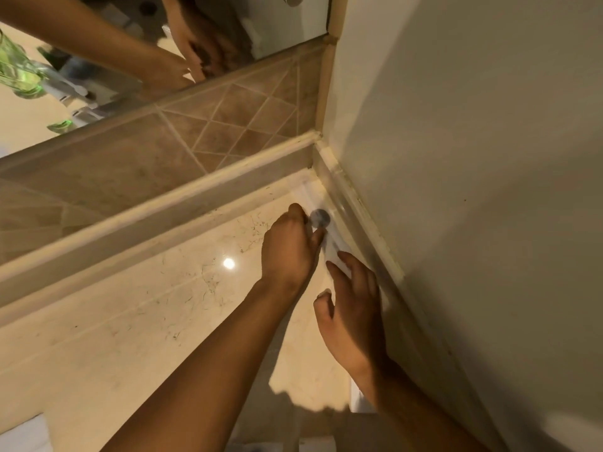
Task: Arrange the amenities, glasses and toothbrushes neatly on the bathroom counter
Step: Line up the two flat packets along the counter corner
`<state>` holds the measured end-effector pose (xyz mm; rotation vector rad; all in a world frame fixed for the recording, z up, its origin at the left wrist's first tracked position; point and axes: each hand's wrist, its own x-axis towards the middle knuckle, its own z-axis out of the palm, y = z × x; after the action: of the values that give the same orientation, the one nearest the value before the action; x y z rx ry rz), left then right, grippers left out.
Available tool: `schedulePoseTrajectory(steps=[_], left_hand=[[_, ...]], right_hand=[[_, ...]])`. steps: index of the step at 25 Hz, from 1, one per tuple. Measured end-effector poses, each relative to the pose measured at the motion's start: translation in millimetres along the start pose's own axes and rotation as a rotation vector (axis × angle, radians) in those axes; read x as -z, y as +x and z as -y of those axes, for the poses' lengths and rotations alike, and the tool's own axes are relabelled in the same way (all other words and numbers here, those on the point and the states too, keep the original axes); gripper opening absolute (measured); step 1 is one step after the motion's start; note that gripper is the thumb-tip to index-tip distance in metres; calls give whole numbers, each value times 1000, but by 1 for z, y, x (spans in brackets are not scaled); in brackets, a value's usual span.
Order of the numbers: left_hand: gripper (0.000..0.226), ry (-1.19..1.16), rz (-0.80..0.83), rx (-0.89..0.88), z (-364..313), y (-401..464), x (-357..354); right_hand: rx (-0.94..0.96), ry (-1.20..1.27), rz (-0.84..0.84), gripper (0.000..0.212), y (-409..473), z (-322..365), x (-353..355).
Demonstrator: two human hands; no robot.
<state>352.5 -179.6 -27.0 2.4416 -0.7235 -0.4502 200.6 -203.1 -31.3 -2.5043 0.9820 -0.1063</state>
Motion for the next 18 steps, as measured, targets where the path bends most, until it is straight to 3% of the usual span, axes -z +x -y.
schedulePoseTrajectory(steps=[3, 5, 9, 18], left_hand=[[23, 202, -69, -295, 16, -3, -3], [36, 323, -41, -372, 24, -3, -5], [48, 379, 96, -378, 26, 2, -2], [53, 396, 179, -419, 24, 17, -4]], right_hand=[[28, -72, 29, 50, -1, 0, -4], [24, -111, 60, 54, -2, 0, -6], [8, -115, 105, 58, -1, 1, -8], [-7, -119, 97, 64, 1, 0, -11]])
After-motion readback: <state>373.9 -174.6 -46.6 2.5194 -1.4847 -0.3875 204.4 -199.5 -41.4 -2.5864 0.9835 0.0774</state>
